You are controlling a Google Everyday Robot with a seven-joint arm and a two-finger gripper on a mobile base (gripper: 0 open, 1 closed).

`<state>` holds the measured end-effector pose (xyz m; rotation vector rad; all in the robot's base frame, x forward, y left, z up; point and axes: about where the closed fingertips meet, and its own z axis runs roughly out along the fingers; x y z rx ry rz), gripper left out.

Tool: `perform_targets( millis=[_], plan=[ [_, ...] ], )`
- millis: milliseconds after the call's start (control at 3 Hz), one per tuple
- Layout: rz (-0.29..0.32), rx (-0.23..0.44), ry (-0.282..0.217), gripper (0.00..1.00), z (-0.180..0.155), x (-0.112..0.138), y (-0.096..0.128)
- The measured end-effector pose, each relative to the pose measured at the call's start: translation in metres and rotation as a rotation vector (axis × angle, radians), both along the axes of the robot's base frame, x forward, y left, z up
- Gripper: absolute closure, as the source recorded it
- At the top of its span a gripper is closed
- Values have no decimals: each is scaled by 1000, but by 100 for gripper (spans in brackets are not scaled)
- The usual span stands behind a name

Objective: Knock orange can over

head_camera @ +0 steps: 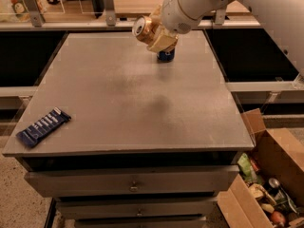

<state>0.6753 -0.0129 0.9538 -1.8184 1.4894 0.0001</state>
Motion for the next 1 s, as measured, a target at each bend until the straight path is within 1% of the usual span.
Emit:
perform_targets(
  millis=[333, 667, 1000],
  plan=[
    [10, -13, -21, 100, 5, 14, 7],
    [54, -57, -21, 100, 8, 20, 13],
    [118, -107, 1, 100, 5, 21, 22]
  ],
)
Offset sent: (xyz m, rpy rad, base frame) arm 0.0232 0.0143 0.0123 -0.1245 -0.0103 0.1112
